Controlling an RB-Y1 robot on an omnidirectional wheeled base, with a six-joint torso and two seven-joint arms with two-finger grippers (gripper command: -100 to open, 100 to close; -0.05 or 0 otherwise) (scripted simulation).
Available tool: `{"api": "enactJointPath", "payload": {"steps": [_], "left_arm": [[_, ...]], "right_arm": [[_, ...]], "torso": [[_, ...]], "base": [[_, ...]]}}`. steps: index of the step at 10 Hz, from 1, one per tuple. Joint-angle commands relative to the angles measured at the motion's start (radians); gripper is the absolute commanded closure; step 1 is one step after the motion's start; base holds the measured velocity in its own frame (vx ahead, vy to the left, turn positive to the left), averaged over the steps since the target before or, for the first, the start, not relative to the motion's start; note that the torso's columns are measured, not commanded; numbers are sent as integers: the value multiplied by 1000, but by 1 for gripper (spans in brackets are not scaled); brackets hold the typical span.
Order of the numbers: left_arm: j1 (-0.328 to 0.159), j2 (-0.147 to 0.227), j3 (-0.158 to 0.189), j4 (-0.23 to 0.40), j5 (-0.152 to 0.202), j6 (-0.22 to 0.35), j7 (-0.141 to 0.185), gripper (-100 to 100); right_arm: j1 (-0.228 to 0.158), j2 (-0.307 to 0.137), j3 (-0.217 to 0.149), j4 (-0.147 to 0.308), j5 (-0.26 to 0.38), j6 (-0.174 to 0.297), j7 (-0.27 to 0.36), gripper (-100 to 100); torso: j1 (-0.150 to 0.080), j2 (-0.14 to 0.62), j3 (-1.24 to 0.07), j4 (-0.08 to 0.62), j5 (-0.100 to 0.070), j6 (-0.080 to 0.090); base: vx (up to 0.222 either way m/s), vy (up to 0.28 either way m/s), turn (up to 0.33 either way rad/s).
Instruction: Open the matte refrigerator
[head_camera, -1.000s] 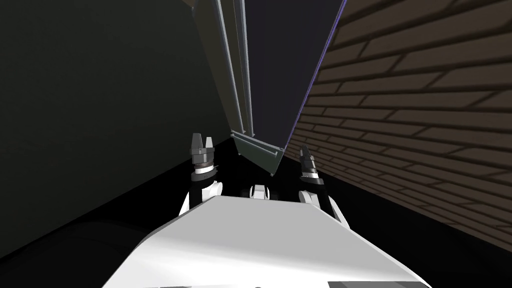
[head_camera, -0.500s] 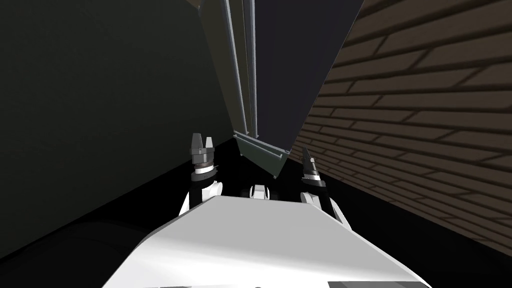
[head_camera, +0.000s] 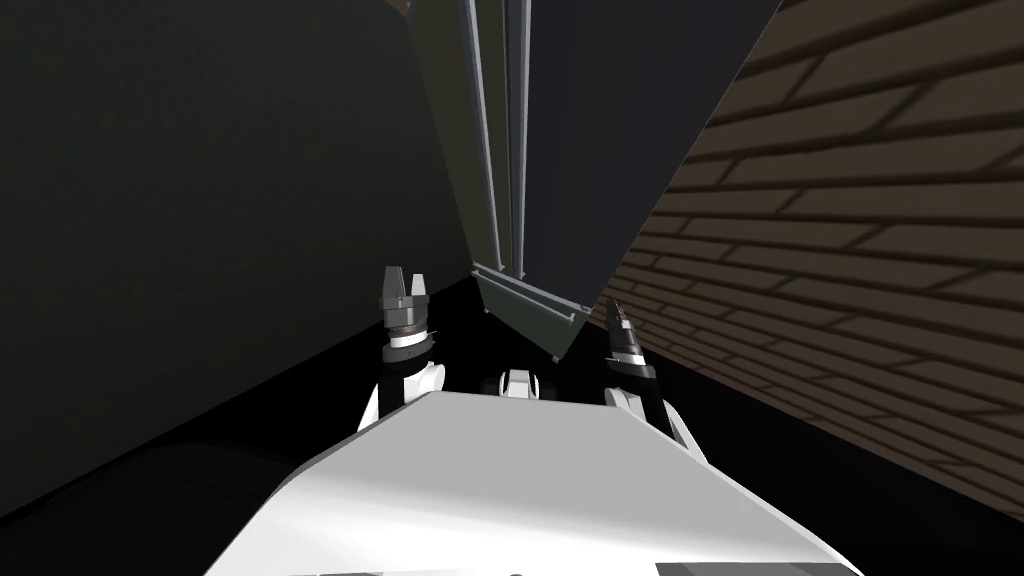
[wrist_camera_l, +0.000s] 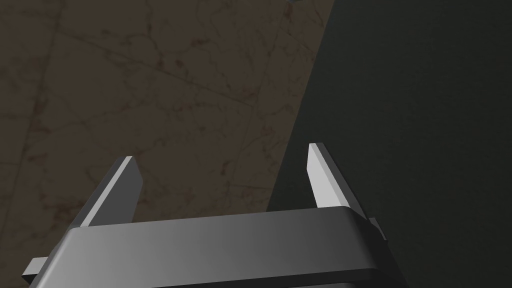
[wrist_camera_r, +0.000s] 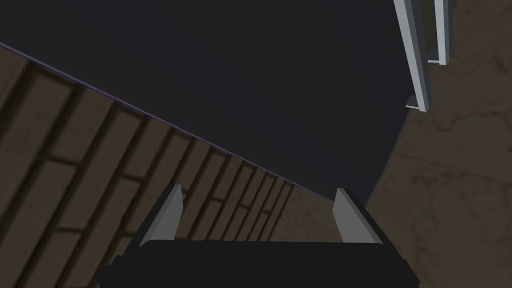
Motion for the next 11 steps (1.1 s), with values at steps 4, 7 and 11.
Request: {"api": "enactJointPath", "payload": {"steps": [4, 7, 11], "left_arm": [[0, 0, 0, 0, 0, 0, 0, 0], [0, 0, 0, 0, 0, 0, 0, 0], [0, 0, 0, 0, 0, 0, 0, 0]], "right_arm": [[6, -4, -46, 71, -8, -77, 155, -100], [9, -5, -61, 95, -11, -103, 237, -100], [13, -4, -93, 147, -17, -155, 351, -100]], "torso": [[1, 2, 1, 1, 0, 0], [2, -1, 0, 0, 0, 0], [3, 0, 0, 0, 1, 0]], "base": [[72, 86, 51], [84, 88, 53], [92, 83, 55]]}}
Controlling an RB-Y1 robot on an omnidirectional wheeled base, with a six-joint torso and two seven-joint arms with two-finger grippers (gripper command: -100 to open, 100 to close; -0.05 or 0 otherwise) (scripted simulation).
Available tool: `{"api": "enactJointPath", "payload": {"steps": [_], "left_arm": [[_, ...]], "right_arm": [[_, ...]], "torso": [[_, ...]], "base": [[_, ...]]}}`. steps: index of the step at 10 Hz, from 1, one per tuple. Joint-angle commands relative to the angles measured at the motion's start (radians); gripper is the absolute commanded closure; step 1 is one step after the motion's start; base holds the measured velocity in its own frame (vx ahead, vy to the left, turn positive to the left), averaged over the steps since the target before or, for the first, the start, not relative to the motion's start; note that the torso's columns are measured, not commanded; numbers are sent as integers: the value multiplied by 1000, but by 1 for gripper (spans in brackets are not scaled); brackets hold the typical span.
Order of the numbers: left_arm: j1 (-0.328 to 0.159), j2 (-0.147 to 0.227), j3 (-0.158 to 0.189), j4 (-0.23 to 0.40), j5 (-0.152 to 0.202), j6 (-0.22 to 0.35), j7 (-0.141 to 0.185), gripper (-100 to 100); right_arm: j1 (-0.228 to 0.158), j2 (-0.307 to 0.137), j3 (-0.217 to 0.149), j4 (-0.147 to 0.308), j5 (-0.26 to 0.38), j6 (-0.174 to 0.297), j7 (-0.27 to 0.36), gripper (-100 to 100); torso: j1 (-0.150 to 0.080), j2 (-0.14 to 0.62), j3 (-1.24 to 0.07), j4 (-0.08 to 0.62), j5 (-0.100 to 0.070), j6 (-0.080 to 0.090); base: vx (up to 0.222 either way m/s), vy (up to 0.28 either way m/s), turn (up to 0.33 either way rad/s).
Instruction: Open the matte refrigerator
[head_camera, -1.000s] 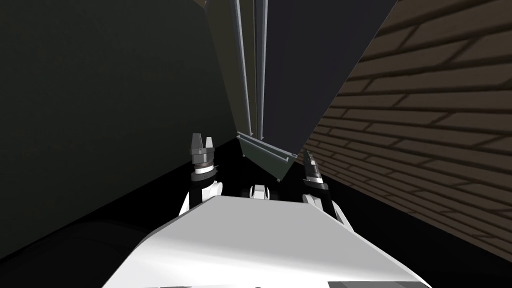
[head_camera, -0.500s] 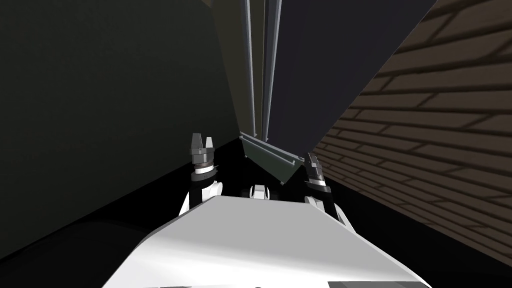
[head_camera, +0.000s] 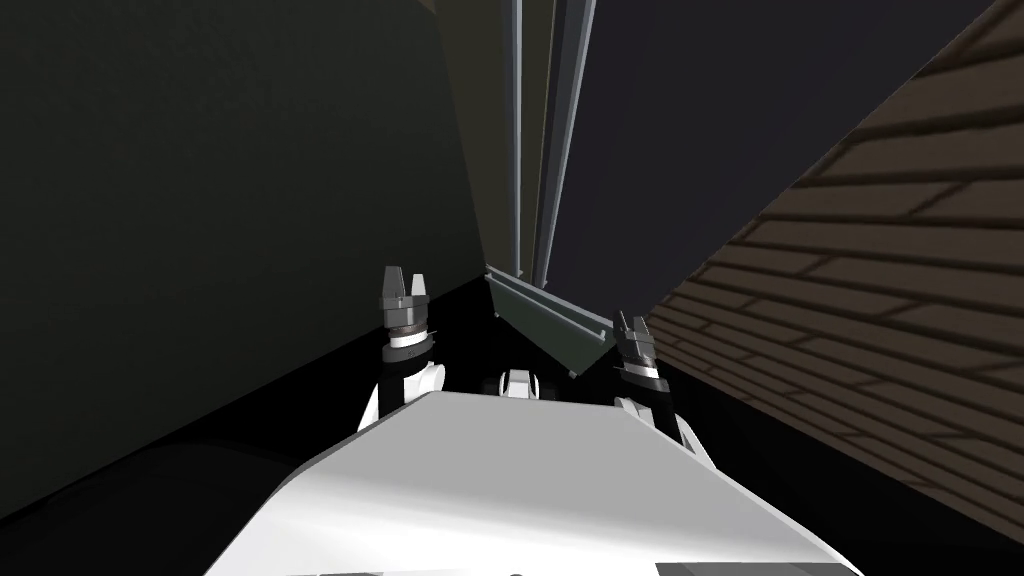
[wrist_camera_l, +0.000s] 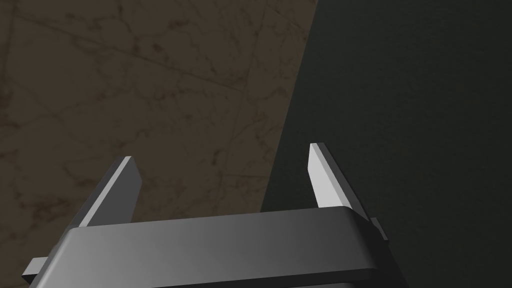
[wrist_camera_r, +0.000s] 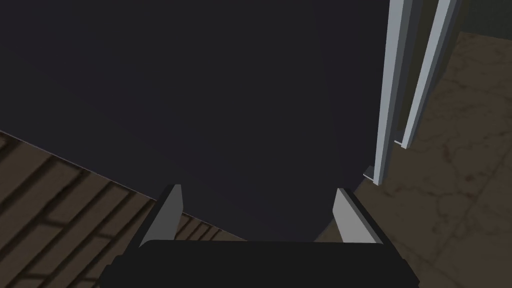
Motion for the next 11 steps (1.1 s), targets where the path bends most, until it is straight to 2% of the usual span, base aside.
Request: {"api": "enactJointPath", "payload": {"steps": [1, 2, 3, 5, 6, 7, 8, 9, 10, 11], "left_arm": [[0, 0, 0, 0, 0, 0, 0, 0], [0, 0, 0, 0, 0, 0, 0, 0], [0, 0, 0, 0, 0, 0, 0, 0], [0, 0, 0, 0, 0, 0, 0, 0], [0, 0, 0, 0, 0, 0, 0, 0], [0, 0, 0, 0, 0, 0, 0, 0], [0, 0, 0, 0, 0, 0, 0, 0], [0, 0, 0, 0, 0, 0, 0, 0], [0, 0, 0, 0, 0, 0, 0, 0], [0, 0, 0, 0, 0, 0, 0, 0]], "right_arm": [[1, 3, -22, 45, -3, -43, 78, -100], [1, 3, -22, 45, -3, -43, 106, -100], [3, 4, -38, 75, -6, -70, 135, -100], [3, 4, -38, 75, -6, -70, 169, -100], [4, 5, -54, 106, -9, -95, 210, -100], [4, 5, -54, 106, -9, -95, 228, -100], [5, 6, -71, 138, -12, -121, 262, -100], [5, 6, -71, 138, -12, -121, 287, -100], [6, 7, -87, 172, -15, -147, 319, -100], [6, 7, -87, 172, -15, -147, 346, -100]], "torso": [[-1, 1, 0, 0, 0, 0], [-1, 1, 1, 0, 0, 0], [-3, 1, 1, 0, 0, 0], [-2, 0, 0, 0, 0, 0], [-4, 3, 1, 1, -1, 0], [-2, 1, 0, 0, -1, 0], [-1, 1, 0, 0, 0, 0], [0, -1, -1, 0, 0, 0], [-1, 0, 0, 0, 0, 0], [0, -1, -1, 0, 0, 0]], "base": [[81, 85, 79], [76, 70, 41], [100, 101, 76], [64, 53, 15], [79, 60, 76], [74, 61, 45], [91, 85, 90], [84, 75, 34], [112, 96, 77], [92, 87, 35]]}}
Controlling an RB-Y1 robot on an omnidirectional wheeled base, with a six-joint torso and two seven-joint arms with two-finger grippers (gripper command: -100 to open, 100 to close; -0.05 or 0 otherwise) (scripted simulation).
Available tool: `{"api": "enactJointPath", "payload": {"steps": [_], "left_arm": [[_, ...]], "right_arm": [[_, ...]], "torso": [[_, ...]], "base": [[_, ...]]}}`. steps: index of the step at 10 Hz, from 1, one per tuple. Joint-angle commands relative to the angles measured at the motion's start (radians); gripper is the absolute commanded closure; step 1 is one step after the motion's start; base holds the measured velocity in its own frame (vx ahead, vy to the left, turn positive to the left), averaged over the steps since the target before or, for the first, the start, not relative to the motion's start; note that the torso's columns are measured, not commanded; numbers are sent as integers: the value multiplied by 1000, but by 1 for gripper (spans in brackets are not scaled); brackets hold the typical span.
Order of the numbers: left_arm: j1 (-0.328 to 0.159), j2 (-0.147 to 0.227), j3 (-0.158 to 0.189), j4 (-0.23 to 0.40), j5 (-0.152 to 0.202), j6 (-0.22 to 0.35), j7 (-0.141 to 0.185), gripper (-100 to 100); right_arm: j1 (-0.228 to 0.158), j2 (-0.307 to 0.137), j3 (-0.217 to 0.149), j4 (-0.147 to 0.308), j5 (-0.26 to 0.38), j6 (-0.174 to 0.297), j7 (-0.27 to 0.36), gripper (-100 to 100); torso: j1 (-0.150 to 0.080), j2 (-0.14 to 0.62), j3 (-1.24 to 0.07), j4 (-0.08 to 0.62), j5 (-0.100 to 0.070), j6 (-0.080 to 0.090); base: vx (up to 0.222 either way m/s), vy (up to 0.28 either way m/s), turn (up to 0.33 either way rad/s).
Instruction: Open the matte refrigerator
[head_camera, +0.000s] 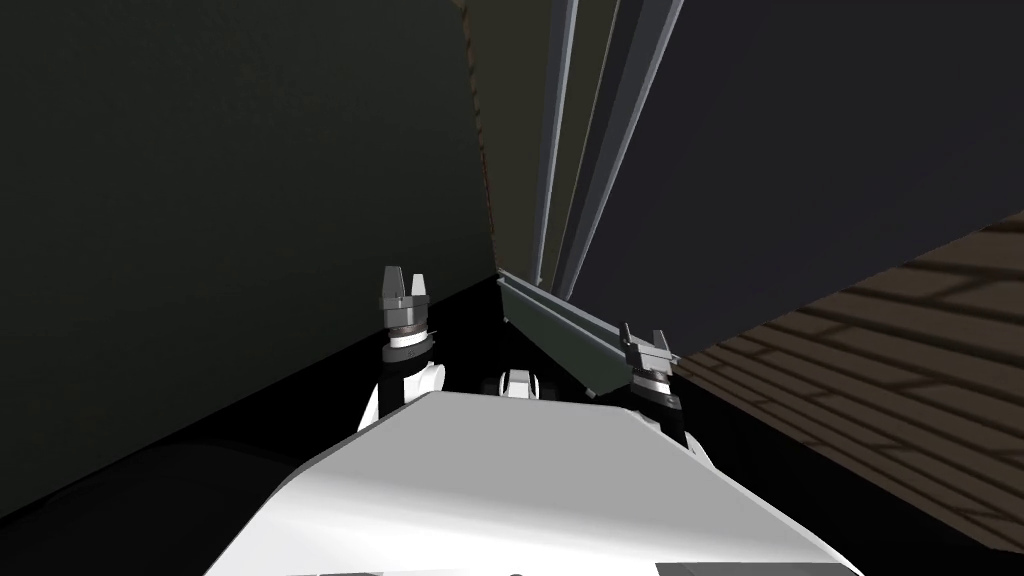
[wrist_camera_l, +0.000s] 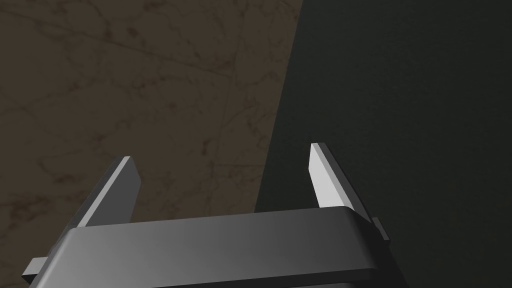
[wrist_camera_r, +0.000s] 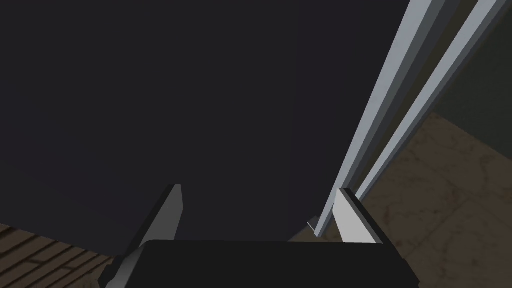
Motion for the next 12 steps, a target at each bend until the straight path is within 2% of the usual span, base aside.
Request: {"api": "enactJointPath", "payload": {"steps": [1, 2, 3, 4, 5, 6, 7, 8, 9, 10, 11, 12], "left_arm": [[0, 0, 0, 0, 0, 0, 0, 0], [0, 0, 0, 0, 0, 0, 0, 0], [0, 0, 0, 0, 0, 0, 0, 0], [0, 0, 0, 0, 0, 0, 0, 0], [0, 0, 0, 0, 0, 0, 0, 0], [0, 0, 0, 0, 0, 0, 0, 0], [0, 0, 0, 0, 0, 0, 0, 0], [0, 0, 0, 0, 0, 0, 0, 0], [0, 0, 0, 0, 0, 0, 0, 0], [0, 0, 0, 0, 0, 0, 0, 0], [0, 0, 0, 0, 0, 0, 0, 0], [0, 0, 0, 0, 0, 0, 0, 0]], "right_arm": [[1, -2, -27, 54, -6, -41, 78, -100], [1, -2, -27, 54, -6, -41, 106, -100], [1, -1, -43, 90, -9, -66, 136, -100], [1, -1, -43, 90, -9, -66, 164, -100], [1, 0, -59, 127, -12, -91, 196, -100], [1, 0, -59, 127, -12, -91, 221, -100], [1, 2, -75, 164, -15, -115, 250, -100], [1, 2, -75, 164, -15, -115, 278, -100], [0, 3, -91, 201, -18, -139, 306, -100], [0, 3, -91, 201, -18, -139, 334, -100], [0, 5, -106, 237, -21, -162, 364, -100], [0, 5, -106, 237, -21, -162, 388, -100]], "torso": [[-1, 2, 1, 0, 0, 0], [-2, 1, 1, 0, 0, 0], [-3, 3, 1, 1, -1, 0], [0, 3, 2, 1, 0, 0], [-1, 3, 1, 1, 0, 0], [-2, 0, 0, 0, 0, 0], [-3, 1, 0, 0, -1, 0], [-2, 1, 0, 0, -1, 0], [-1, 3, 1, 1, 0, 0], [1, 2, 1, 1, 0, 0], [-2, 2, 1, 1, 0, 0], [-2, 0, 0, 0, -1, 0]], "base": [[114, 78, 70], [85, 66, 42], [76, 106, 86], [77, 86, 31], [113, 82, 79], [94, 62, 37], [106, 66, 72], [83, 64, 39], [81, 94, 78], [77, 64, 32], [110, 63, 71], [98, 55, 41]]}}
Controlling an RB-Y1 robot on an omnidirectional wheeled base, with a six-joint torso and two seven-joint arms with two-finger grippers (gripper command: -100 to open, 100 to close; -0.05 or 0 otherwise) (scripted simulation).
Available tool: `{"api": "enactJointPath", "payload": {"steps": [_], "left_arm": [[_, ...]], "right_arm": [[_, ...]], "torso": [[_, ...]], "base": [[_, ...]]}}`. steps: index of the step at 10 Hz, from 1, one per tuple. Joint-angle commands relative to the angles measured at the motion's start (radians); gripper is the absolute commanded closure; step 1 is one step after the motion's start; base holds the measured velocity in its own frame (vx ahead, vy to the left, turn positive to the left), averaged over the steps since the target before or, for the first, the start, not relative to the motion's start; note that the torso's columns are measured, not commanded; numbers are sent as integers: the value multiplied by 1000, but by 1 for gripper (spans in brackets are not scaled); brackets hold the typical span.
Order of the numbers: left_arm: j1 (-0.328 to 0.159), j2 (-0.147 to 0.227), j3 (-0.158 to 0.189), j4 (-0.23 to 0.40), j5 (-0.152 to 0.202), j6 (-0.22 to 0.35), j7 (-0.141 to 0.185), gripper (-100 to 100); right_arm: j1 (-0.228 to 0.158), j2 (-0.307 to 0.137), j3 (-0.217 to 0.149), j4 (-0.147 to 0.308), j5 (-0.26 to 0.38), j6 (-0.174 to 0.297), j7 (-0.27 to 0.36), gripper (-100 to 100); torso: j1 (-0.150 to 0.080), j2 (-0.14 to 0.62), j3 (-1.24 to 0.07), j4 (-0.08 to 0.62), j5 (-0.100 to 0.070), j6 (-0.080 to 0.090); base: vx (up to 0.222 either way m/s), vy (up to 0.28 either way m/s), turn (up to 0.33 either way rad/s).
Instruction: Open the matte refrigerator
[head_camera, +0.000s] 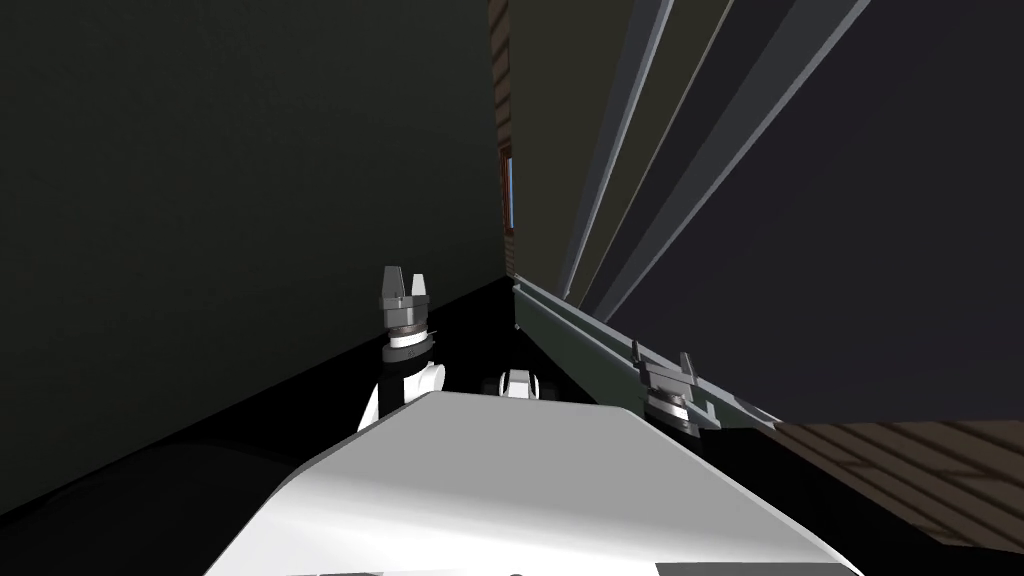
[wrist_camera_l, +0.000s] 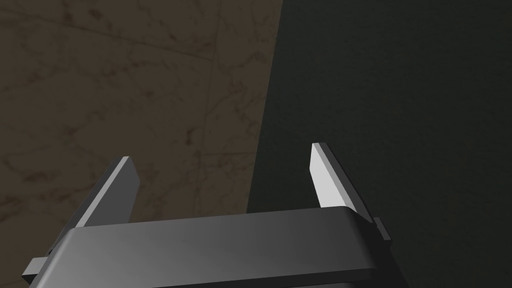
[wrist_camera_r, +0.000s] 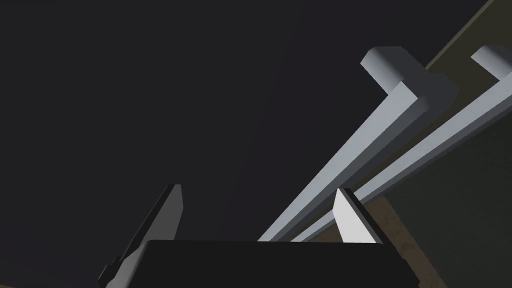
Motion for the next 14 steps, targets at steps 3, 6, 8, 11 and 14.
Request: {"api": "enactJointPath", "payload": {"steps": [3, 6, 8, 11, 14], "left_arm": [[0, 0, 0, 0, 0, 0, 0, 0], [0, 0, 0, 0, 0, 0, 0, 0], [0, 0, 0, 0, 0, 0, 0, 0], [0, 0, 0, 0, 0, 0, 0, 0], [0, 0, 0, 0, 0, 0, 0, 0]], "right_arm": [[5, 4, -36, 79, -7, -55, 130, -100], [5, 5, -50, 111, -9, -76, 200, -100], [5, 5, -63, 141, -12, -96, 247, -100], [5, 4, -87, 194, -16, -133, 331, -100], [5, 0, -107, 237, -20, -164, 404, -100]], "torso": [[1, 2, 1, 0, 0, 0], [1, 0, 0, 0, 0, 0], [1, 1, 0, 0, 0, 0], [0, 2, 1, 1, 0, 0], [1, 1, 0, 0, 1, 0]], "base": [[89, 72, 58], [89, 57, 40], [85, 62, 53], [75, 53, 45], [93, 67, 46]]}}
